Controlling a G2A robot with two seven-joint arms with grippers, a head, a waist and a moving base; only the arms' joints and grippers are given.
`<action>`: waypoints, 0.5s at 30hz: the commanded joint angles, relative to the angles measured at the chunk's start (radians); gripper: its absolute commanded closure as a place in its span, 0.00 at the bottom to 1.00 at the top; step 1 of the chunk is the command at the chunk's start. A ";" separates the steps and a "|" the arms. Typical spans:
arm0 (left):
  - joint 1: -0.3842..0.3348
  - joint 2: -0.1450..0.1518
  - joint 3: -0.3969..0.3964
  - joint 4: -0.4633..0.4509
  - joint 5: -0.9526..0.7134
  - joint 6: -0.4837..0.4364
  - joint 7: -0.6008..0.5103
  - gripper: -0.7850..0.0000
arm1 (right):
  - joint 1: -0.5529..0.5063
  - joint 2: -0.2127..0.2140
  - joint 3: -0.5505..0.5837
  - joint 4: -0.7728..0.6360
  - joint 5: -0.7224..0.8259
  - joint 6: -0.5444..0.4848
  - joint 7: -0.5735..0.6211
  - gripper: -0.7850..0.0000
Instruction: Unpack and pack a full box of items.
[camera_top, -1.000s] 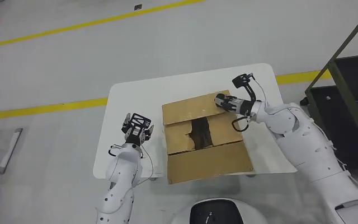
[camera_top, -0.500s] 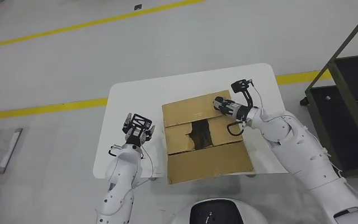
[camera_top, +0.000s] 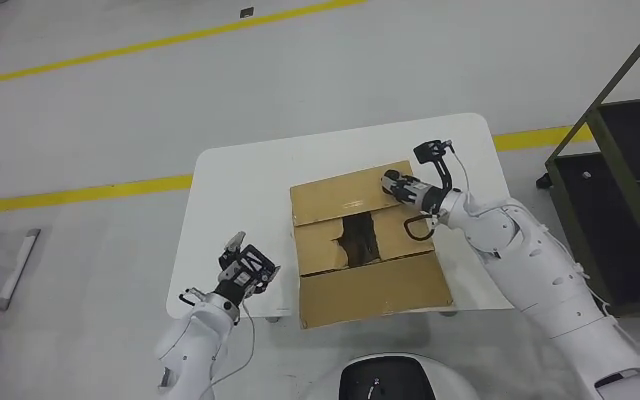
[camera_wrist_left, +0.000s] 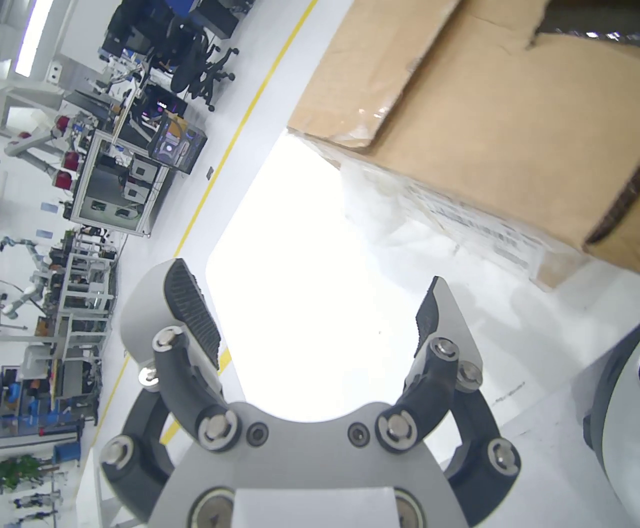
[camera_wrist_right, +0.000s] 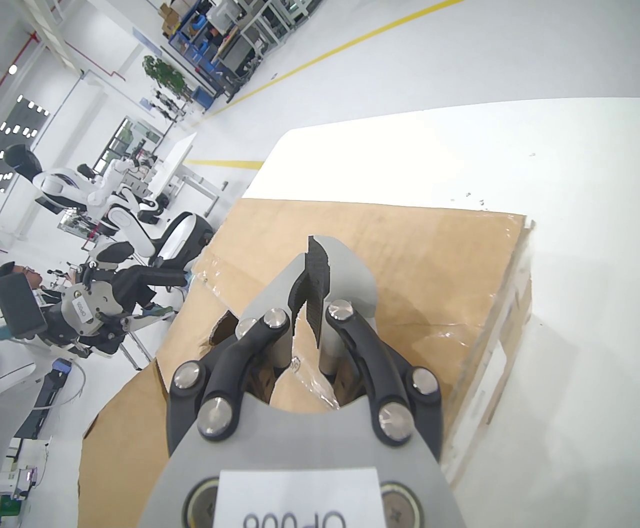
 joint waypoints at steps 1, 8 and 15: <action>0.025 0.003 -0.006 0.010 0.063 0.042 0.002 0.00 | 0.002 -0.001 -0.003 0.004 0.002 -0.002 0.002 1.00; 0.069 0.012 0.018 0.032 0.088 -0.004 0.083 0.00 | 0.012 -0.006 -0.016 0.032 0.001 -0.001 -0.006 1.00; 0.109 0.030 0.001 0.002 0.087 -0.101 0.213 0.00 | 0.024 -0.009 -0.019 0.050 0.007 -0.009 -0.001 1.00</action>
